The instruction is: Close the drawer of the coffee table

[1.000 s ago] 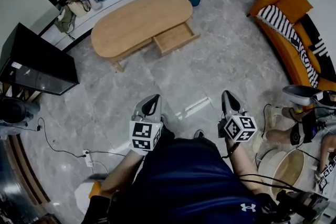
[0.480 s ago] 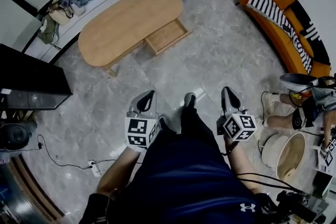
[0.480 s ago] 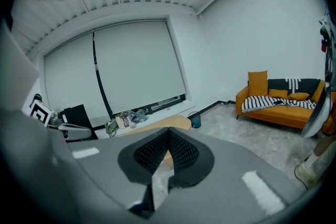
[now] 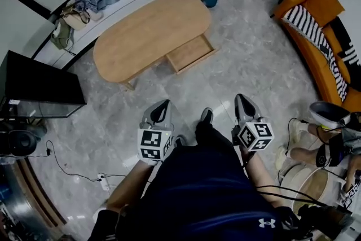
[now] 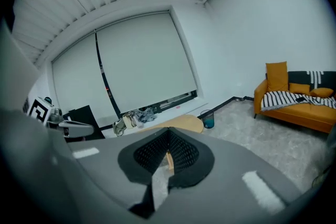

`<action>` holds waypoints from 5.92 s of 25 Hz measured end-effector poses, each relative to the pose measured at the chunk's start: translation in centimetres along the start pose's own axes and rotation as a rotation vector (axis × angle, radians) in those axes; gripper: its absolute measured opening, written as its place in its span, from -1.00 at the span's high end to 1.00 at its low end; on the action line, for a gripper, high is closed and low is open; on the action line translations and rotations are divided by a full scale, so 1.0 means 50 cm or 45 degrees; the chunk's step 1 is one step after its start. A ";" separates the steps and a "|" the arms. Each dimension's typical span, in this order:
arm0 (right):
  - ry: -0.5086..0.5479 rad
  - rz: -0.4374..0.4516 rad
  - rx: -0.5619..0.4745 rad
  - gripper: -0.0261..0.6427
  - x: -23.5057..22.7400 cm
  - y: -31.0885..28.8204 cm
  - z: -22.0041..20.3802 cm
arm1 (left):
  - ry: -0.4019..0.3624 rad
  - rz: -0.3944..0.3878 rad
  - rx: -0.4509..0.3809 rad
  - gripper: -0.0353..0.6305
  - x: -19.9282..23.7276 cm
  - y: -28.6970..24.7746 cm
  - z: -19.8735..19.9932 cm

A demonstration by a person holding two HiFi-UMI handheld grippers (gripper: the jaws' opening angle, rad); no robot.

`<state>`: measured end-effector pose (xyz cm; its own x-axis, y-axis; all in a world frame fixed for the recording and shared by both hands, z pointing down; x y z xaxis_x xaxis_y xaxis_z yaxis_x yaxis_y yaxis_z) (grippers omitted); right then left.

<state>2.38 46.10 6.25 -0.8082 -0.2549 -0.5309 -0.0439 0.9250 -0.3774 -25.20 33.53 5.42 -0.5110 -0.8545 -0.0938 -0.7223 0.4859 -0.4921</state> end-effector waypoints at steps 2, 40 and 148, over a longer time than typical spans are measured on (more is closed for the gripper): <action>0.024 0.038 0.027 0.92 -0.022 -0.042 0.031 | 0.008 0.025 0.016 0.89 0.006 -0.042 0.018; 0.229 0.039 0.395 0.91 -0.172 -0.626 0.224 | 0.068 0.096 0.124 0.89 0.245 -0.463 -0.007; 0.966 0.271 1.162 0.58 -0.717 -1.259 -0.284 | 0.845 0.323 0.733 0.38 0.293 -0.955 -0.753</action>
<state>25.76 0.99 59.81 -0.9016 0.3924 -0.1819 0.3161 0.3107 -0.8964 -15.72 4.72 60.12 -0.9142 -0.3673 0.1712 -0.2990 0.3260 -0.8968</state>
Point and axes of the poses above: the fingertips, and each gripper's own axes: y backward along the fingers, x to its left, z out of its top, the point moved 7 cm from there along y, backward along the fingers, and after that the axes turned 14 degrees about -y, right-handed, at the moved point
